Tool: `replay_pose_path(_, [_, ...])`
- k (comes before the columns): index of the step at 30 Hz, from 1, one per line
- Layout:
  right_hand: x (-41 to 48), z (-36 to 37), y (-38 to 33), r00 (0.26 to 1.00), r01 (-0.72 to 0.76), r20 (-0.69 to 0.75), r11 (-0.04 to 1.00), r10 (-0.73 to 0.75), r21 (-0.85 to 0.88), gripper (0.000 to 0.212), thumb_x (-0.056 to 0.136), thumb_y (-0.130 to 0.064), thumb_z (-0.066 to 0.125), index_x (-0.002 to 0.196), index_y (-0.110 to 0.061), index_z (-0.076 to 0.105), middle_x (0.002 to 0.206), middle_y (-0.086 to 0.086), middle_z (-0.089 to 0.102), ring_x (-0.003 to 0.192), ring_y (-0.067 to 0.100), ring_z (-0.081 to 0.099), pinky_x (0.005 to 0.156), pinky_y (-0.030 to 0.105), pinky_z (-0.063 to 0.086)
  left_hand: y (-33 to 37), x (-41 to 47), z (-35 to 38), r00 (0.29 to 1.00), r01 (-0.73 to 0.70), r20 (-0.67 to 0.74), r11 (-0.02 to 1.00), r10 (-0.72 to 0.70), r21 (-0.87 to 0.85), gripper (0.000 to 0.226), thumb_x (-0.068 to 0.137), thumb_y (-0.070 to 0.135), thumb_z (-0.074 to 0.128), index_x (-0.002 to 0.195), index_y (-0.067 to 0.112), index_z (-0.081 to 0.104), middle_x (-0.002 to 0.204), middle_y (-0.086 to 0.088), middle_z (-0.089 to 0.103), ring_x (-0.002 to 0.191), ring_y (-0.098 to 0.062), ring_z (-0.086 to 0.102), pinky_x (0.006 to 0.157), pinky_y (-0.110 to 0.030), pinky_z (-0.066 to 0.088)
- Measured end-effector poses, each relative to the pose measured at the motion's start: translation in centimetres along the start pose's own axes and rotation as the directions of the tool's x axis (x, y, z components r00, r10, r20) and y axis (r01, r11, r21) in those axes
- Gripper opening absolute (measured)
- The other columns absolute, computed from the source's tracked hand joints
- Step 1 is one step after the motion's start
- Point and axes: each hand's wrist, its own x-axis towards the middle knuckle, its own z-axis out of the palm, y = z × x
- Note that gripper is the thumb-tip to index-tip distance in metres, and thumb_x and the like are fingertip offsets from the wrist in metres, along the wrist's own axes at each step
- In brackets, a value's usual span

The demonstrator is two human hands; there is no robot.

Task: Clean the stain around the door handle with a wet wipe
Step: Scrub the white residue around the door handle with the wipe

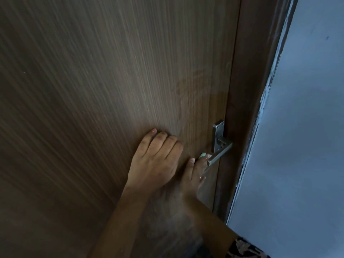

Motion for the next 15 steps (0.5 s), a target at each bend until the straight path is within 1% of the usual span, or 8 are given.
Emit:
replay_pose_path(2, [-0.7, -0.1, -0.4, 0.992, 0.121, -0.029, 0.992, -0.12, 0.029, 0.076, 0.083, -0.073, 0.01, 0.147, -0.035, -0.008, 0.161, -0.004, -0.002, 0.147, 0.014, -0.002, 0.12, 0.043, -0.005, 0.0, 0.0, 0.2, 1.0, -0.004, 0.001, 1.0, 0.004, 0.011, 0.018, 0.091, 0.023, 0.05, 0.098, 0.016, 0.065, 0.1, -0.002, 0.067, 0.102, -0.021, 0.053, 0.105, -0.04, 0.034])
replay_pose_path(3, [-1.8, 0.3, -0.2, 0.984, 0.18, 0.01, 0.984, -0.18, 0.017, 0.081, 0.081, -0.077, 0.009, 0.147, -0.035, -0.01, 0.16, -0.003, -0.001, 0.147, 0.015, -0.002, 0.12, 0.044, -0.002, 0.0, 0.0, 0.2, 1.0, -0.006, -0.001, 1.0, 0.006, 0.016, 0.018, 0.091, 0.023, 0.05, 0.098, 0.016, 0.065, 0.1, -0.002, 0.067, 0.103, -0.021, 0.052, 0.105, -0.04, 0.034])
replay_pose_path(6, [-6.0, 2.0, 2.4, 0.936, 0.349, 0.1, 0.925, -0.337, -0.153, 0.066, 0.088, -0.069, 0.001, 0.145, -0.04, -0.017, 0.159, 0.002, 0.0, 0.147, 0.013, 0.0, 0.119, 0.034, -0.003, 0.1, 0.0, 0.1, 1.0, 0.001, -0.015, 0.999, 0.0, 0.035, 0.015, 0.091, 0.022, 0.052, 0.098, 0.017, 0.064, 0.099, -0.002, 0.067, 0.102, -0.021, 0.051, 0.104, -0.04, 0.034])
replay_pose_path(8, [-5.8, 1.7, 4.1, 0.965, 0.241, 0.135, 0.964, -0.226, -0.114, 0.065, 0.086, -0.071, 0.0, 0.143, -0.045, -0.018, 0.16, 0.004, -0.001, 0.147, 0.013, 0.0, 0.119, 0.033, -0.006, 0.1, 0.1, 0.0, 1.0, 0.005, -0.02, 0.999, -0.004, 0.034, 0.014, 0.092, 0.021, 0.052, 0.098, 0.017, 0.064, 0.098, -0.002, 0.068, 0.102, -0.021, 0.051, 0.104, -0.04, 0.034])
replay_pose_path(10, [-3.6, 1.0, 4.7, 0.981, 0.061, 0.191, 0.994, -0.042, -0.094, 0.077, 0.084, -0.073, 0.006, 0.147, -0.034, -0.015, 0.161, 0.005, -0.002, 0.147, 0.021, -0.001, 0.119, 0.045, -0.005, 0.0, 0.2, -0.2, 1.0, 0.004, -0.021, 1.0, -0.003, 0.024, 0.016, 0.093, 0.021, 0.05, 0.097, 0.017, 0.065, 0.098, -0.002, 0.068, 0.102, -0.021, 0.052, 0.104, -0.04, 0.034])
replay_pose_path(12, [0.0, -0.2, 4.2, 0.992, -0.09, 0.085, 0.996, 0.09, -0.013, 0.085, 0.08, -0.071, 0.008, 0.151, -0.024, -0.007, 0.161, 0.004, 0.0, 0.147, 0.02, -0.001, 0.118, 0.046, -0.008, 0.1, 0.2, -0.2, 1.0, 0.006, -0.006, 0.999, -0.006, 0.038, 0.017, 0.092, 0.02, 0.05, 0.096, 0.017, 0.066, 0.098, -0.001, 0.068, 0.101, -0.02, 0.052, 0.104, -0.039, 0.034])
replay_pose_path(13, [1.6, -0.8, 3.8, 0.99, -0.131, 0.045, 0.991, 0.13, 0.009, 0.089, 0.078, -0.071, 0.007, 0.152, -0.021, -0.002, 0.161, 0.005, 0.002, 0.147, 0.021, 0.0, 0.118, 0.045, -0.009, 0.2, 0.2, -0.2, 1.0, -0.005, -0.01, 0.999, 0.005, 0.051, 0.016, 0.092, 0.02, 0.051, 0.095, 0.018, 0.067, 0.098, -0.001, 0.068, 0.101, -0.02, 0.052, 0.104, -0.039, 0.035])
replay_pose_path(15, [2.9, -1.2, 2.4, 0.987, -0.119, 0.11, 0.993, 0.119, -0.008, 0.087, 0.083, -0.07, 0.007, 0.151, -0.016, 0.005, 0.16, 0.01, 0.004, 0.147, 0.026, 0.0, 0.118, 0.047, -0.008, 0.2, 0.4, -0.3, 1.0, -0.011, -0.007, 0.998, 0.012, 0.057, 0.014, 0.091, 0.02, 0.053, 0.094, 0.018, 0.067, 0.097, 0.0, 0.068, 0.1, -0.02, 0.053, 0.103, -0.039, 0.035])
